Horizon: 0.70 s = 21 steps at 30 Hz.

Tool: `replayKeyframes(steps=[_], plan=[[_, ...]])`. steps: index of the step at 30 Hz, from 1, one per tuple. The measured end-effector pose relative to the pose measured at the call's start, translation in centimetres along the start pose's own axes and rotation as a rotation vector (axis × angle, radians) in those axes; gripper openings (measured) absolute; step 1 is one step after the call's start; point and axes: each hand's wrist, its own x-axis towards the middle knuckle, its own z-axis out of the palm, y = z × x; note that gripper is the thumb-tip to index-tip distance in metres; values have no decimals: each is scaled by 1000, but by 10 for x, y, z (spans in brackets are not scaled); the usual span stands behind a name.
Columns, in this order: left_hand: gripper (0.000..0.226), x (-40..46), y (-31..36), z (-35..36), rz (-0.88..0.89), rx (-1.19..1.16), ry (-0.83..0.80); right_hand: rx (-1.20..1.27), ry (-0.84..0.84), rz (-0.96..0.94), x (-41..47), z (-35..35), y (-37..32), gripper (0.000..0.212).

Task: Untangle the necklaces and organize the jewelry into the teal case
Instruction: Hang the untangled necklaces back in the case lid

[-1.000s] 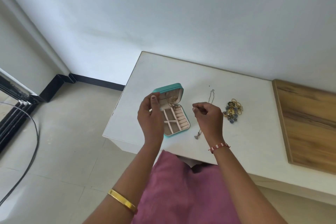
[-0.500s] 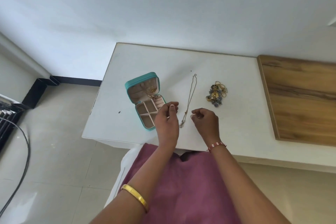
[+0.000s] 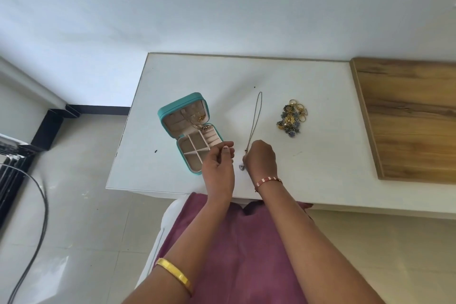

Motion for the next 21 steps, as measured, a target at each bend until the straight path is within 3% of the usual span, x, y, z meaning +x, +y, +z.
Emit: replayKeyframes(steps=[2,4,6,9,13,16,21], plan=[[23,-3,-1,-3,-7,-4,-2,24,-31,15,-2,-5,0,9],[23,-7,-1,-4,-29,-15,-8,55,-35,9,-3,-6,3,35],[22,-10,1,-6,-55,-31,-14,163,-17,4,-6,-7,8,40],[20,-12,4,-10,-88,-20,-35,452,-11,48,-11,-14,18,36],[19,-13,10,-15,-145,16,-86,907,-32,98,-25,-29,23,15],[19,-18,21,-16,-162,29,-149,1130,-98,75,-37,-44,18,16],[26,-32,46,-20,-223,-31,-319,1042,-204,-100,-66,-73,2,17]])
